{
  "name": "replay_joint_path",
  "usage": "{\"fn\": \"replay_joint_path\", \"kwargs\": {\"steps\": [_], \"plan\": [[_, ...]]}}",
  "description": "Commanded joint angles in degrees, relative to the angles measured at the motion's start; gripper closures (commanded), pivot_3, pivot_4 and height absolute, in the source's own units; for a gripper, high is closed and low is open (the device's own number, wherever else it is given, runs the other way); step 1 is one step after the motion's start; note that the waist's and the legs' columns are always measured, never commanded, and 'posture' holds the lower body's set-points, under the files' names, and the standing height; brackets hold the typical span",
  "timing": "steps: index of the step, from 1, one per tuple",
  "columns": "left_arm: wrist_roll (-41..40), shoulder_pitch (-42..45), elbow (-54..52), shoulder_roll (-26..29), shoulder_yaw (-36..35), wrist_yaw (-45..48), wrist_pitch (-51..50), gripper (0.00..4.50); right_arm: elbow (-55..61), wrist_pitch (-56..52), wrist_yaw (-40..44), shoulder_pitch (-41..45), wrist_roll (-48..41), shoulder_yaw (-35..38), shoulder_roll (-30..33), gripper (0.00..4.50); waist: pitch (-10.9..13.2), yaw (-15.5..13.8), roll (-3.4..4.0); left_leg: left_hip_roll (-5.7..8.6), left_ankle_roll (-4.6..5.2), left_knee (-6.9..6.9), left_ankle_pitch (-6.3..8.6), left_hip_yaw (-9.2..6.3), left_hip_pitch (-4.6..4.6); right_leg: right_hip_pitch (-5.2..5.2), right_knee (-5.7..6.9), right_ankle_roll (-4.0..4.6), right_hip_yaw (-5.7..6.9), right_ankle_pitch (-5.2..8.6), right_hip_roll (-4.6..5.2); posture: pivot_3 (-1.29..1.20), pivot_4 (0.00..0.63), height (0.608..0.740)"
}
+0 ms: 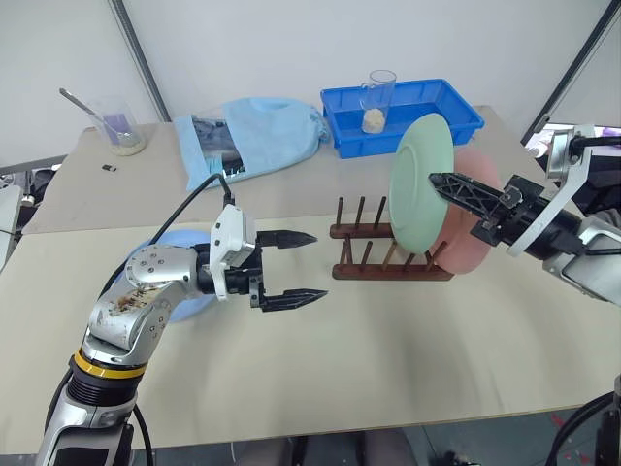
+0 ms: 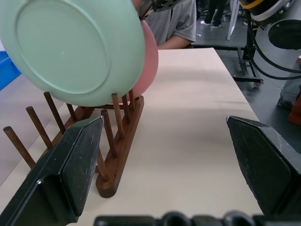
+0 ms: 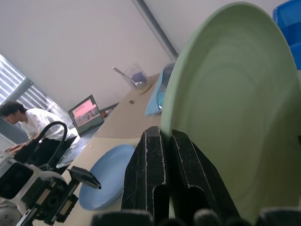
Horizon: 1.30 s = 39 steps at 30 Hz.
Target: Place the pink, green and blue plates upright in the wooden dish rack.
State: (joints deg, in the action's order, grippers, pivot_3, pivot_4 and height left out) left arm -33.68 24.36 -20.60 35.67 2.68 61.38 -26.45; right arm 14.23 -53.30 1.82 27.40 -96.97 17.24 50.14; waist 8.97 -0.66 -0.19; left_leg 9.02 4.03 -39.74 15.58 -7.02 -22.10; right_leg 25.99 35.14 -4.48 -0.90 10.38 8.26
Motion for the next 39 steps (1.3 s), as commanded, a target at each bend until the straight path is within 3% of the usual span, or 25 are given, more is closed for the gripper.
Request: {"fn": "replay_joint_path", "kwargs": {"steps": [1, 9, 13, 19, 25, 30, 34, 39], "plan": [[-0.5, 0.3, -2.2, 0.0, -0.5, -0.4, 0.7, 0.0, -0.1, -1.0, -0.1, 1.9, 0.4, 0.5, 1.0, 4.11, 0.0, 0.0, 0.0, 0.0, 0.0, 0.0, 0.0, 0.0, -0.01, 0.0, -0.01, 0.0, 0.0, 0.0, 0.0, 0.0, 0.15, 0.74], [-0.9, -0.2, -2.3, -0.2, -0.7, -1.4, 0.2, 0.0, 0.5, -0.4, 2.5, 4.6, 6.6, 1.8, 2.6, 1.37, 0.0, 0.0, 0.0, 0.01, 0.0, -0.01, 0.0, 0.0, -0.04, 0.03, 0.0, 0.0, 0.01, 0.0, 0.01, 0.0, 0.15, 0.74], [-0.6, -0.7, -2.2, 0.1, -1.9, -3.6, -0.4, 0.0, 2.4, 0.3, 12.4, 5.7, 17.7, 1.3, 9.7, 0.01, 0.0, -0.1, 0.0, 0.01, 0.0, 0.0, 0.0, 0.0, -0.07, 0.06, 0.0, 0.0, 0.03, 0.0, 0.0, 0.0, 0.15, 0.74], [-0.6, -4.8, -3.5, -0.1, -10.2, -13.6, -2.7, 0.0, 5.2, 8.2, 35.5, 7.8, 33.9, -3.1, 17.4, 0.01, 0.0, 0.4, 0.01, -0.03, 0.01, -0.02, 0.01, 0.06, -0.1, 0.14, 0.0, -0.01, 0.05, 0.0, -0.03, 0.0, 0.15, 0.74], [-1.5, -15.6, -9.1, -6.8, -26.9, -36.1, -7.6, 0.0, 4.7, 22.0, 52.8, 11.7, 50.1, -12.3, 15.4, 0.01, 0.0, 0.7, 0.0, -0.15, 0.05, -0.02, 0.05, 0.29, 0.0, 0.11, -0.02, 0.0, 0.02, -0.01, -0.01, 0.0, 0.15, 0.74], [-1.0, -24.1, -11.8, -9.8, -36.9, -46.8, -11.7, 0.0, 1.7, 25.3, 58.6, 15.6, 55.5, -16.9, 9.4, 0.01, 0.0, 0.4, -0.09, -0.2, 0.06, -0.04, 0.06, 0.41, 0.03, 0.15, 0.02, 0.01, 0.03, -0.02, -0.01, 0.0, 0.15, 0.74], [-6.2, -24.8, -11.6, -13.0, -40.3, -54.1, -18.8, 0.0, -0.7, 26.5, 61.5, 17.3, 59.6, -19.8, 5.8, 0.01, 0.0, -1.5, -0.13, -0.19, 0.04, -0.09, 0.07, 0.4, 0.03, 0.1, 0.01, 0.02, 0.05, -0.05, -0.01, 0.0, 0.15, 0.74], [-8.7, -24.2, -11.0, -18.3, -43.2, -65.3, -24.5, 0.0, -1.4, 26.3, 64.3, 18.0, 62.0, -20.7, 3.4, 0.01, 0.0, -1.6, -0.32, -0.1, -0.24, -0.1, 0.23, 0.4, 0.07, 0.06, 0.02, -0.05, 0.03, -0.14, 0.04, 0.0, 0.15, 0.74]]}}
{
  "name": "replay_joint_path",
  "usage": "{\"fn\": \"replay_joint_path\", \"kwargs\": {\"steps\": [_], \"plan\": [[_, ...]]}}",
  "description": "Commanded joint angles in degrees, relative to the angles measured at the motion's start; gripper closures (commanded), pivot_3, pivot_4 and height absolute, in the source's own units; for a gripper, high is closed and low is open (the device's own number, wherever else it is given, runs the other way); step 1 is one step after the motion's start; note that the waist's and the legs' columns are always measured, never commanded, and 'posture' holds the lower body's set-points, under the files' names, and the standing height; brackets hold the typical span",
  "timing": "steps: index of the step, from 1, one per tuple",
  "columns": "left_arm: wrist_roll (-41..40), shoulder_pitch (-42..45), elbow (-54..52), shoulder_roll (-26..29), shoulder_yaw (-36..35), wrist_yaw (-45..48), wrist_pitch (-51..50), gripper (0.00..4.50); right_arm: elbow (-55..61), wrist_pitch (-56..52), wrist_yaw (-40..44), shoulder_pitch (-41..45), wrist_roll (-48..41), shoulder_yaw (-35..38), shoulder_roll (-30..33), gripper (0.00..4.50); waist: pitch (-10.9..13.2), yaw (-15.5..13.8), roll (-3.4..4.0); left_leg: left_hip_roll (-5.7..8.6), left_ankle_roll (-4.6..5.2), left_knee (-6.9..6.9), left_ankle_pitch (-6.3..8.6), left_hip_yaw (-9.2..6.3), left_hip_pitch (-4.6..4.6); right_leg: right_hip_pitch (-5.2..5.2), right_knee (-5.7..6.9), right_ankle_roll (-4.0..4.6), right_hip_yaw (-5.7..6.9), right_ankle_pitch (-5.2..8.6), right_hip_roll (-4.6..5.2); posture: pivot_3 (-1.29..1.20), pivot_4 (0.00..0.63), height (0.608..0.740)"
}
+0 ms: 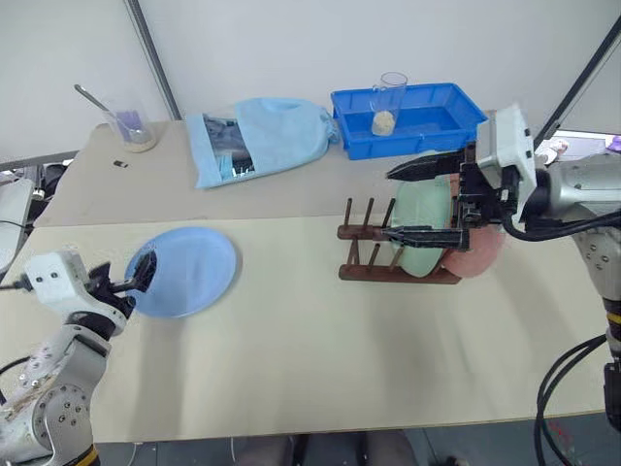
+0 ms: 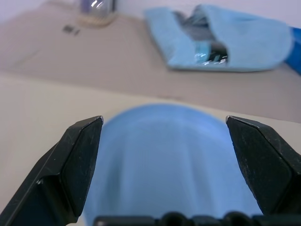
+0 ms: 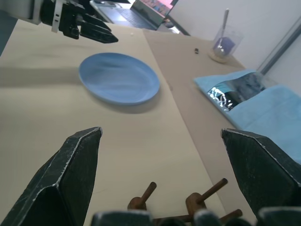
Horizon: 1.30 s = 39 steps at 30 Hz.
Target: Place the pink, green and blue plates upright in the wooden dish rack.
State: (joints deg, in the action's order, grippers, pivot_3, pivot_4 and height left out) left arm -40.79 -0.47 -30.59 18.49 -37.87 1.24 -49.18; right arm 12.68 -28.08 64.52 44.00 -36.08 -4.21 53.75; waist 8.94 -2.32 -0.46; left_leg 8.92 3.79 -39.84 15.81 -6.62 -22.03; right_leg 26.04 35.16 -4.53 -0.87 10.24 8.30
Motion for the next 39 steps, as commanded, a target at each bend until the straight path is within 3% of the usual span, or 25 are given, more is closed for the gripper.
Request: {"fn": "replay_joint_path", "kwargs": {"steps": [1, 6, 15, 18, 27, 33, 39], "plan": [[-1.5, 0.8, -0.6, -1.8, -3.4, -6.8, -1.9, 0.0, 0.1, 1.1, 2.1, 1.5, 1.5, 0.8, -0.5, 0.01, 0.0, 0.1, -0.09, -0.01, 0.0, 0.0, 0.0, 0.0, 0.0, 0.02, -0.01, 0.0, 0.0, 0.0, -0.01, 0.0, 0.15, 0.74], [-1.1, 1.4, 0.7, -3.8, -4.5, -11.2, -0.8, 0.0, -0.7, 1.0, 3.7, 2.1, 3.4, 0.8, -1.8, 0.01, 0.0, 0.1, -0.1, -0.05, -0.01, 0.02, 0.0, 0.01, 0.01, 0.04, 0.01, 0.03, 0.0, -0.01, -0.03, 0.0, 0.15, 0.74], [-0.9, 4.7, 4.9, -6.4, 1.1, -16.1, -6.1, 0.0, 0.4, 0.3, 5.0, 3.6, 5.2, -0.1, -4.0, 0.01, 0.0, 0.0, -0.14, -0.02, -0.03, -0.01, 0.0, 0.03, 0.0, 0.02, 0.01, 0.03, 0.0, -0.02, -0.02, 0.0, 0.15, 0.74], [-0.1, 6.5, 6.4, -6.6, 2.7, -16.9, -6.6, 0.69, 0.6, 0.2, 5.2, 3.9, 5.5, -0.3, -4.3, 0.0, -0.1, 0.1, -0.16, -0.03, -0.04, -0.01, 0.0, 0.02, 0.01, 0.02, 0.02, 0.03, 0.0, -0.02, -0.02, 0.0, 0.15, 0.74], [0.5, 7.7, 6.7, -8.0, 3.5, -20.0, -8.7, 4.47, 1.3, 0.7, 6.1, 3.9, 6.8, -0.8, -4.4, 0.0, -0.1, 0.0, -0.16, -0.01, -0.03, -0.01, 0.0, 0.03, 0.0, 0.03, 0.02, 0.03, 0.0, -0.02, 0.0, 0.0, 0.15, 0.74], [-1.0, 12.7, 5.8, -9.1, 2.8, -21.5, -7.9, 4.49, 1.0, 2.7, 6.0, 4.3, 9.5, -2.0, -5.8, 0.0, -0.1, -0.1, -0.17, -0.01, -0.08, -0.03, -0.01, 0.02, 0.03, -0.01, 0.03, 0.03, 0.01, -0.02, 0.01, 0.0, 0.15, 0.74], [-1.4, 27.8, 8.7, -8.2, 4.5, -24.4, -9.8, 4.49, -1.2, 10.9, 3.8, 5.2, 19.5, -7.4, -9.5, 0.0, 0.0, 0.0, -0.37, 0.01, -0.15, -0.17, -0.04, 0.01, -0.05, 0.01, 0.11, 0.04, 0.05, -0.05, 0.0, 0.0, 0.15, 0.74]]}}
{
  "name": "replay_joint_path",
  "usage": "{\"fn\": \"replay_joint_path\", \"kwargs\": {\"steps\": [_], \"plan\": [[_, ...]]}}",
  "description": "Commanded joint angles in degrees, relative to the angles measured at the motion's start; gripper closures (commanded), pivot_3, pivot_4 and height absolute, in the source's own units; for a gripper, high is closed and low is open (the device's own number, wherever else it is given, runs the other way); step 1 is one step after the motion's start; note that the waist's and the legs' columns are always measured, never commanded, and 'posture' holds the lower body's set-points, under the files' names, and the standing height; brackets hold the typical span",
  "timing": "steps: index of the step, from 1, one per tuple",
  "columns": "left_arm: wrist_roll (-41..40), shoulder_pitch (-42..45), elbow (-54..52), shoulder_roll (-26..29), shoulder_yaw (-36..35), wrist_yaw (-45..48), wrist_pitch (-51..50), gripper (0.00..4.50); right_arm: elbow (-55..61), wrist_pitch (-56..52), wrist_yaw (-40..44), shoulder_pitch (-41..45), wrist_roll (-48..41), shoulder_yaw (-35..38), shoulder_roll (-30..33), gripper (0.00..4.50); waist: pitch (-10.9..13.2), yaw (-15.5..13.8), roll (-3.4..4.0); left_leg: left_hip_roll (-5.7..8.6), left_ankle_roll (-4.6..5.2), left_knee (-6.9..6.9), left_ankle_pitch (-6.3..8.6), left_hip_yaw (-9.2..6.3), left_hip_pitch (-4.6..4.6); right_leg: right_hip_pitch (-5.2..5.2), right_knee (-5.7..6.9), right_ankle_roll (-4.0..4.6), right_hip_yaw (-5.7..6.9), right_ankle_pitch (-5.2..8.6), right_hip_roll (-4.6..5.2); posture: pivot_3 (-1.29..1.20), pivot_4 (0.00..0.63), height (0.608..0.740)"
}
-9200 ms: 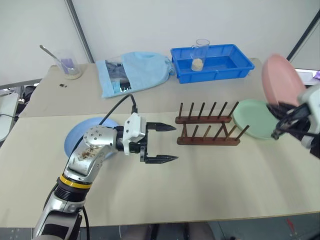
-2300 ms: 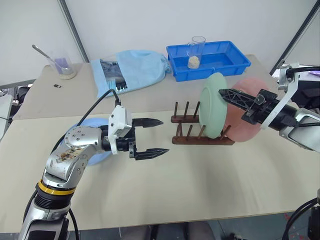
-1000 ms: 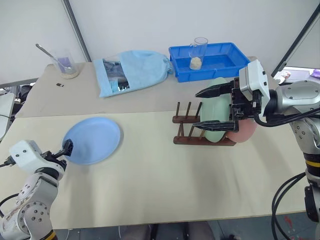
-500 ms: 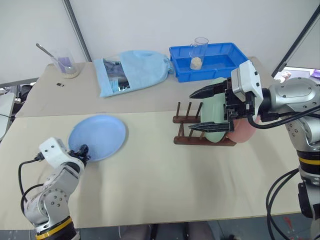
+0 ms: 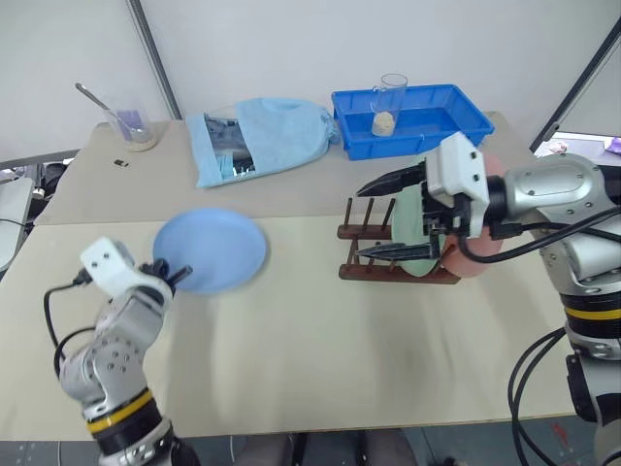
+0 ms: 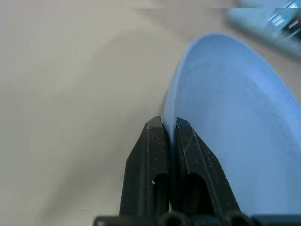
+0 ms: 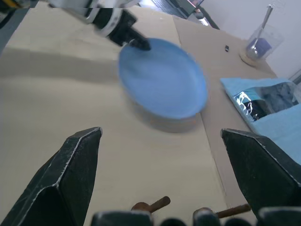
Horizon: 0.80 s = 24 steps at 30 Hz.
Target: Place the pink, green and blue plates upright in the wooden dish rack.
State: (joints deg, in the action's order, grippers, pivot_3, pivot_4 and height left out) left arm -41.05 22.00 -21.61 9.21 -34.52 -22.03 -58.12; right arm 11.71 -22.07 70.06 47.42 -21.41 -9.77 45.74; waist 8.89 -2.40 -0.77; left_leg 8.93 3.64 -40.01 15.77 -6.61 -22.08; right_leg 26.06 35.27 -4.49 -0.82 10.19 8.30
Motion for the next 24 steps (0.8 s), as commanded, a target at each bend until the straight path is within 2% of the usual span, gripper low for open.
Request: {"fn": "replay_joint_path", "kwargs": {"steps": [1, 7, 16, 21, 24], "plan": [[-1.2, 7.8, 0.3, 1.1, 1.8, -1.5, -1.6, 4.49, -1.0, 6.3, -2.9, 2.1, 7.3, -3.2, -2.5, 0.0, 0.0, 0.2, -0.08, 0.01, 0.01, -0.01, 0.0, 0.0, -0.01, 0.02, 0.01, 0.0, 0.0, 0.0, 0.0, 0.0, 0.15, 0.74], [-1.3, 20.3, 5.4, 0.0, 5.2, -2.4, -4.8, 4.49, -10.6, 16.8, -13.0, 7.0, 24.1, -10.6, -10.0, 0.0, 0.0, 1.0, -0.11, 0.04, 0.31, -0.08, -0.18, 0.0, -0.03, 0.12, 0.1, -0.01, 0.02, -0.01, 0.0, 0.0, 0.15, 0.74], [-1.8, 26.2, 7.9, -1.4, 5.1, -3.3, -8.0, 4.49, -20.6, 26.7, -21.2, 11.1, 37.3, -15.1, -16.6, 0.0, 0.0, 2.4, -0.12, 0.04, 0.31, -0.05, -0.2, -0.02, 0.01, 0.16, 0.07, -0.01, 0.06, -0.01, -0.06, 0.0, 0.15, 0.74], [-2.4, 27.3, 7.6, -2.1, 4.1, -4.0, -9.8, 4.5, -24.1, 30.6, -23.0, 11.9, 40.8, -16.0, -18.1, 1.45, 0.0, 2.6, -0.12, 0.04, 0.3, -0.06, -0.21, -0.04, 0.02, 0.15, 0.08, -0.01, 0.05, -0.01, -0.08, 0.0, 0.15, 0.74], [-3.4, 28.1, 7.6, -2.3, 3.2, -4.3, -11.3, 4.5, -25.6, 32.2, -23.5, 12.3, 42.1, -16.0, -18.7, 2.5, 0.0, 2.9, -0.12, 0.03, 0.29, -0.05, -0.21, -0.05, 0.02, 0.15, 0.08, -0.01, 0.05, -0.01, -0.11, 0.0, 0.15, 0.74]]}}
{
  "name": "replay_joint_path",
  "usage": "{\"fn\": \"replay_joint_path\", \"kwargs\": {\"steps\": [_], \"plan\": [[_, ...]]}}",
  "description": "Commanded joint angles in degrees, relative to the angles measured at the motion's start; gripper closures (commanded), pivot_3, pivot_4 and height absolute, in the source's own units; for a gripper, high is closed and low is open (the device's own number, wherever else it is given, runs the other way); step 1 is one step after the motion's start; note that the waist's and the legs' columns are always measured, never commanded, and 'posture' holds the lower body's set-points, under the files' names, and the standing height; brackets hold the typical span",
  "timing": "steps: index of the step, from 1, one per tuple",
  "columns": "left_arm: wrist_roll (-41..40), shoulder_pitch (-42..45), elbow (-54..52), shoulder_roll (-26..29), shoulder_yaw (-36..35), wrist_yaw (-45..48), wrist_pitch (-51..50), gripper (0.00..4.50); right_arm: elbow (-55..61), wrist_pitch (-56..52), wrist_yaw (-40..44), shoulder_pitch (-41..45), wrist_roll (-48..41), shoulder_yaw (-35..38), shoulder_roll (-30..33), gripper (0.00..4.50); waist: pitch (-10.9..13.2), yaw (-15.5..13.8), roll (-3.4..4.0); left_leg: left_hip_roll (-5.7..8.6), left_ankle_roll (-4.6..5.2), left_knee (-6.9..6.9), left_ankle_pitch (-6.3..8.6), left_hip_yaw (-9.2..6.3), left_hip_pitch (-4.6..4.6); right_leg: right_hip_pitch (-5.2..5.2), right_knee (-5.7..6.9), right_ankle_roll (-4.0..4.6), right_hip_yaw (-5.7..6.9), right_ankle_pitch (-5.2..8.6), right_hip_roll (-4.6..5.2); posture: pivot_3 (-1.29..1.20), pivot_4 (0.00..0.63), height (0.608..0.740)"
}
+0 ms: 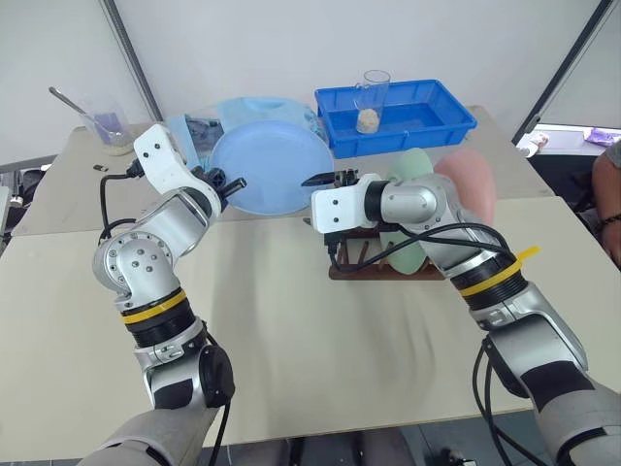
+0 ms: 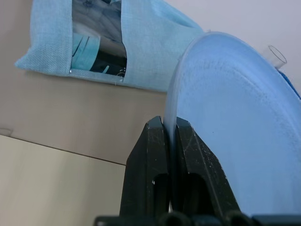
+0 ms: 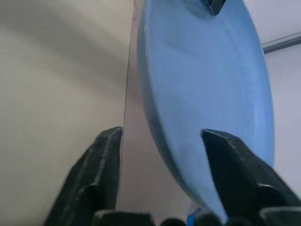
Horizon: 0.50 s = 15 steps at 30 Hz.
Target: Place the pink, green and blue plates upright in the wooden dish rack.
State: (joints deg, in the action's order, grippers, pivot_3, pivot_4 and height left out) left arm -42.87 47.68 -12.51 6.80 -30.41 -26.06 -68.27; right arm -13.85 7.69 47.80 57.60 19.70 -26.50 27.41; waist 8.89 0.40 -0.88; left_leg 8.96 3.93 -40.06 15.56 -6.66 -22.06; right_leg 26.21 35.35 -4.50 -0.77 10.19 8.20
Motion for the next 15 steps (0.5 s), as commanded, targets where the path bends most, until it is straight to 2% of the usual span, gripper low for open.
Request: {"fn": "replay_joint_path", "kwargs": {"steps": [1, 6, 9, 11, 13, 15], "plan": [[-1.9, 2.8, -1.3, 0.2, -1.2, -0.3, -2.0, 4.5, -0.4, 2.9, -1.4, 2.2, 1.4, 0.8, -0.6, 2.88, 0.0, 0.1, 0.0, 0.0, 0.0, 0.0, 0.0, 0.0, 0.0, 0.0, 0.0, 0.0, 0.0, 0.0, 0.0, 0.0, 0.15, 0.74], [-3.8, 3.6, 0.2, 3.4, -2.8, 3.2, -6.8, 4.5, -1.5, 4.7, -2.1, 2.8, 2.0, 1.6, -1.6, 4.47, 0.0, 0.5, 0.0, -0.03, -0.01, 0.01, 0.0, -0.01, 0.01, 0.0, -0.01, 0.0, -0.03, 0.0, -0.08, 0.0, 0.15, 0.74], [-6.0, 2.2, 0.9, 9.3, -2.6, 11.3, -7.4, 3.46, -1.5, 5.8, -2.7, 3.1, 1.6, 2.5, -2.1, 4.5, 0.0, 0.8, 0.0, -0.07, -0.04, 0.11, -0.02, -0.01, 0.08, 0.01, 0.02, 0.01, -0.04, 0.0, -0.14, 0.0, 0.15, 0.74], [-8.1, 0.9, 2.9, 14.9, -2.7, 19.3, -7.3, 2.46, -1.1, 6.4, -3.0, 3.3, 0.7, 3.3, -2.5, 4.5, 0.0, 1.1, 0.01, -0.11, -0.05, 0.14, -0.02, -0.01, 0.11, 0.02, 0.06, 0.03, -0.05, -0.01, -0.19, 0.0, 0.15, 0.74], [-8.4, -1.2, 5.5, 22.7, -1.5, 30.4, -3.8, 1.65, -0.4, 6.3, -2.9, 3.2, -1.0, 4.3, -3.3, 4.5, 0.0, 1.8, 0.01, -0.13, -0.08, 0.15, -0.01, -0.01, 0.12, 0.09, 0.44, 0.07, -0.05, -0.02, -0.21, 0.0, 0.15, 0.74], [-6.1, -3.6, 7.8, 30.6, 1.0, 42.5, 2.9, 0.63, 0.8, 5.4, -2.2, 2.7, -4.0, 5.6, -4.3, 4.5, 0.0, 2.4, 0.01, -0.23, -0.14, 0.2, 0.03, -0.01, 0.17, 0.09, 0.45, 0.13, -0.04, -0.03, -0.33, 0.0, 0.15, 0.74]]}}
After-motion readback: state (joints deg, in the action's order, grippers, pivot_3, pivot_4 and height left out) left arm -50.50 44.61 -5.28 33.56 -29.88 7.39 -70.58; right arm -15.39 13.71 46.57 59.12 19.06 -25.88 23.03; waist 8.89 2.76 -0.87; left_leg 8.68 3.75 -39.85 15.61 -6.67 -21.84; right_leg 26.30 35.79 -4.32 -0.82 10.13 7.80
